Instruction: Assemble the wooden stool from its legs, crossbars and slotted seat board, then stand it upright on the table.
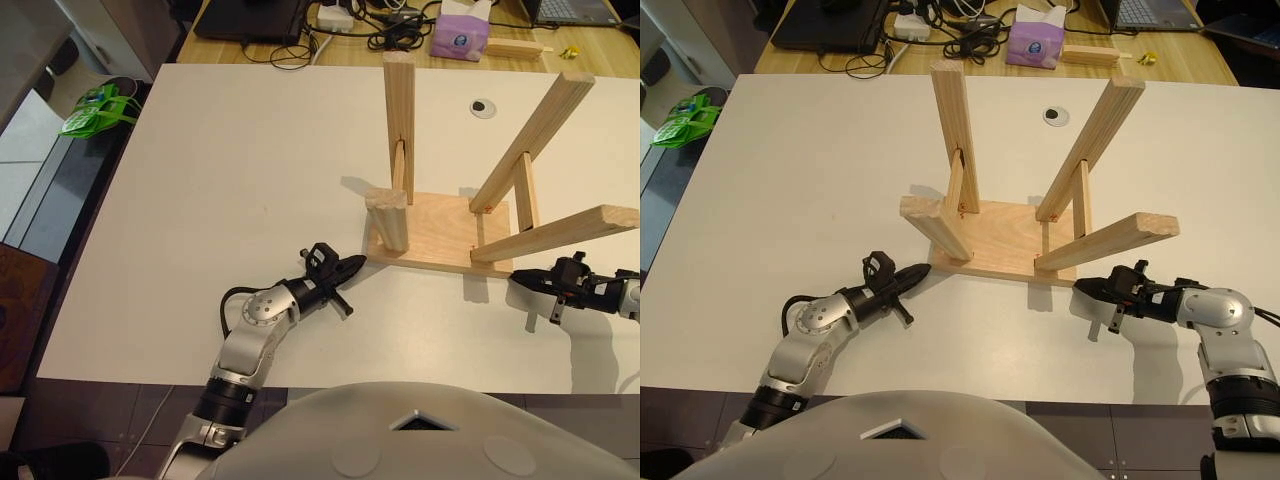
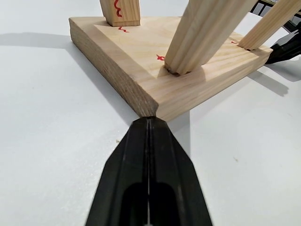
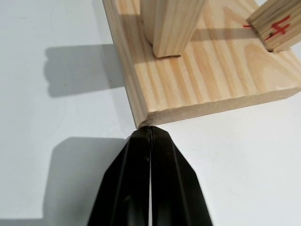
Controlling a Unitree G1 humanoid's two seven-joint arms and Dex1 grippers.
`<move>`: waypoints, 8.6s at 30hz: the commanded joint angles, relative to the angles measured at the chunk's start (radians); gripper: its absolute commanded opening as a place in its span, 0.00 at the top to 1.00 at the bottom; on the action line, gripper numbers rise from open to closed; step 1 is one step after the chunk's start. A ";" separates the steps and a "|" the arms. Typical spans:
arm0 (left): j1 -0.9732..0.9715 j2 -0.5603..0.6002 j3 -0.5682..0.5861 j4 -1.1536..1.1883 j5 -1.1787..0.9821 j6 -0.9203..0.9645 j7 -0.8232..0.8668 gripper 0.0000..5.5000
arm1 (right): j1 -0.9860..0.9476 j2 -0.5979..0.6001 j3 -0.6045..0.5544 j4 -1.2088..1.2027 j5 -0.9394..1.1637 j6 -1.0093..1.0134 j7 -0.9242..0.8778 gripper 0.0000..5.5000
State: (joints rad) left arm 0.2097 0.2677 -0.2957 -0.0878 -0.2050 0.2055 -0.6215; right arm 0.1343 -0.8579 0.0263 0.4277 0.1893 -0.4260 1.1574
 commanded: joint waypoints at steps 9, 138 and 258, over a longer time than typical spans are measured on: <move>-0.017 0.019 0.016 0.097 0.089 0.001 0.080 0.99 | -0.026 0.030 0.032 0.031 -0.034 -0.007 0.013 1.00; -0.118 -0.014 0.131 -0.106 -0.218 0.165 -0.049 0.99 | -0.117 0.143 -0.149 -0.088 0.243 0.294 0.263 1.00; -0.237 0.001 0.046 0.369 0.102 0.035 -0.009 0.99 | -0.280 0.212 -0.028 0.204 -0.029 0.202 -0.023 1.00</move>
State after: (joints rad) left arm -0.0811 0.2633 -0.2121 0.2430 -0.1386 0.1727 -0.6289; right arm -0.1272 -0.6381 -0.0022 0.6234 0.1722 -0.2355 1.1437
